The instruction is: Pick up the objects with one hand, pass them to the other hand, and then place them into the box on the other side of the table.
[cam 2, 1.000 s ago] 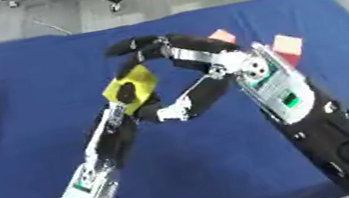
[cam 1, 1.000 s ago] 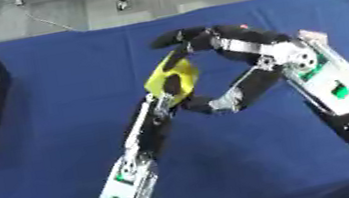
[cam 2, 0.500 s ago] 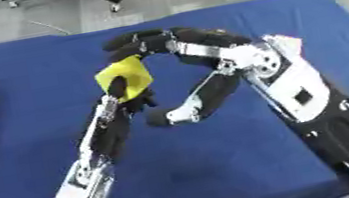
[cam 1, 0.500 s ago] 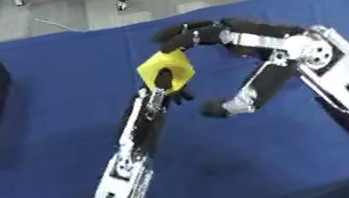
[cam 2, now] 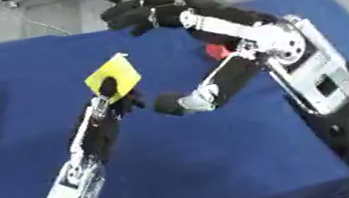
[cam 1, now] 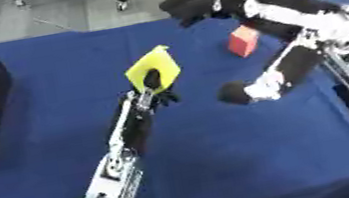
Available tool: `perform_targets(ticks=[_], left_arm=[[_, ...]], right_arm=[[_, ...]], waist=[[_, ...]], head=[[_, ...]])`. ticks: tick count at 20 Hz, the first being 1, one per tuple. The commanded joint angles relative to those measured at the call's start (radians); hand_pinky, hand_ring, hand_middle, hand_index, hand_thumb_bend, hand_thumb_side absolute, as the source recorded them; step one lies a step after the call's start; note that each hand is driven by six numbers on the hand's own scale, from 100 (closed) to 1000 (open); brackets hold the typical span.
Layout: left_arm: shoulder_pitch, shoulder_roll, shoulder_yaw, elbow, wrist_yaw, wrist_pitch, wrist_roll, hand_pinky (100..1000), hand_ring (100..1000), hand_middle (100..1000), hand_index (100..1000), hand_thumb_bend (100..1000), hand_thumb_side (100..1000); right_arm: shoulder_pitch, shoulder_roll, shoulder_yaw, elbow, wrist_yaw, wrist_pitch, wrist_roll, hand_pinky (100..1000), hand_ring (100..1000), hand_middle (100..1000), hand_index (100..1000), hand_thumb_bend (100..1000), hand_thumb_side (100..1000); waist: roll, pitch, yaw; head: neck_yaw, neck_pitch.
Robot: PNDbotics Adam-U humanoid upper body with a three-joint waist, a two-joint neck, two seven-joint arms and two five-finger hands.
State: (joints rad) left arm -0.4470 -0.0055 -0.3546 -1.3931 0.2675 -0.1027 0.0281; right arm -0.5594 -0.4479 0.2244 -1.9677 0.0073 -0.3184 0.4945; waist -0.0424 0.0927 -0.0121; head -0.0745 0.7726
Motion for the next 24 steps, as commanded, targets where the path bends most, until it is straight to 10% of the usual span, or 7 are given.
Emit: perform_targets(ticks=[1, 17, 24], left_arm=[[-0.010, 0.034, 0.038, -0.031, 0.001, -0.004, 0.037, 898, 489, 292, 512, 100, 656], [-0.116, 0.364, 0.254, -0.009, -0.033, 0.022, 0.256, 891, 482, 275, 508, 100, 594], [-0.182, 0.532, 0.308, 0.116, -0.167, 0.094, 0.349, 880, 477, 264, 514, 100, 540]], right_arm=[[-0.004, -0.038, -0.043, -0.031, -0.016, -0.007, -0.051, 887, 1000, 944, 950, 395, 441], [0.076, -0.050, -0.046, -0.032, -0.003, -0.055, -0.060, 887, 1000, 948, 947, 399, 443], [0.109, -0.046, -0.030, -0.032, 0.000, -0.060, -0.034, 888, 1000, 955, 946, 371, 466]], waist=[[0.001, -0.019, -0.001], [0.011, -0.035, -0.011], [0.020, -0.043, -0.018]], head=[[-0.004, -0.003], [-0.038, -0.003], [0.013, -0.003]])
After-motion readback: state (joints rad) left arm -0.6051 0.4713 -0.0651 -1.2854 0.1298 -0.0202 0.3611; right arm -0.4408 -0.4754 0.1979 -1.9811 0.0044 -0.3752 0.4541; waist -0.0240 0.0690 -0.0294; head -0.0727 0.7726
